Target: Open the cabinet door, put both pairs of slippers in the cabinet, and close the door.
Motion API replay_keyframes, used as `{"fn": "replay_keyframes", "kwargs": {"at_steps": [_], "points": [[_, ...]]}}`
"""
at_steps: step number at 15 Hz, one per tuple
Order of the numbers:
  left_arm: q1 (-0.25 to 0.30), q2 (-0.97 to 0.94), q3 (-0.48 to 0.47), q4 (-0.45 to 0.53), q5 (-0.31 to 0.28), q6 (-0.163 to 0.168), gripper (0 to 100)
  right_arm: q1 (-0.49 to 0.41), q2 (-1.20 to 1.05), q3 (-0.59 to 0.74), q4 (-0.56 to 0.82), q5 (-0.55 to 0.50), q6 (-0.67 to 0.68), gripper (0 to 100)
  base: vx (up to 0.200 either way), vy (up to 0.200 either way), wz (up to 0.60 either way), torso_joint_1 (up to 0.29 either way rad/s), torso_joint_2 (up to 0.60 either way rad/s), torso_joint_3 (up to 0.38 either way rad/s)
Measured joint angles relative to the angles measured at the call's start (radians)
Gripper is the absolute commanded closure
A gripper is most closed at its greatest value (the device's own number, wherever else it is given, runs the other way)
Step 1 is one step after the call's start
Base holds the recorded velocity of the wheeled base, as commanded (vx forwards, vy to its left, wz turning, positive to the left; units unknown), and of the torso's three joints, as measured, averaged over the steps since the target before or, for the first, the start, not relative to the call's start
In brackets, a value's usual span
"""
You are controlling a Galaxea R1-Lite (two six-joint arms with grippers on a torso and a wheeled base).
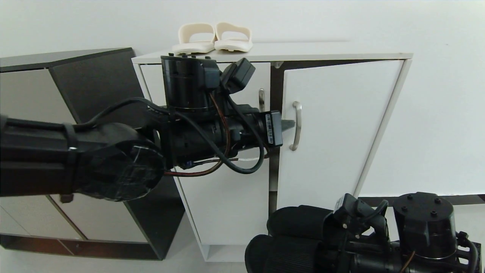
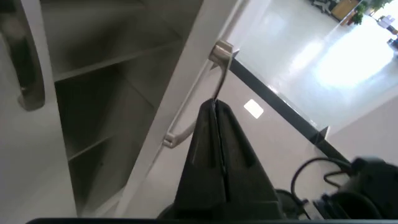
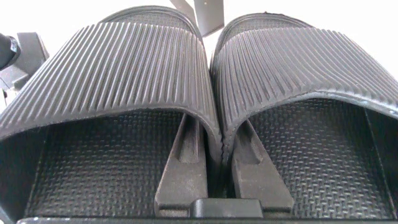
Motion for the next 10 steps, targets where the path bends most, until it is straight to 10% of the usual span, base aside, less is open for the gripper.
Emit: {"fn": "replay_keyframes", "kwargs": {"at_steps": [6, 10], "points": [[0.067, -0.07, 0.085, -0.107, -0.023, -0.002, 100, 0.001, 0.0, 0.001, -0.001, 0.0, 0.0, 100, 0.0, 0.0, 0.0, 0.0, 0.0, 0.0], [0.091, 0.013, -0.028, -0.099, -0.046, -0.004, 100, 0.001, 0.002, 0.0, 0.0, -0.001, 0.0, 100, 0.0, 0.0, 0.0, 0.0, 0.0, 0.0]]}}
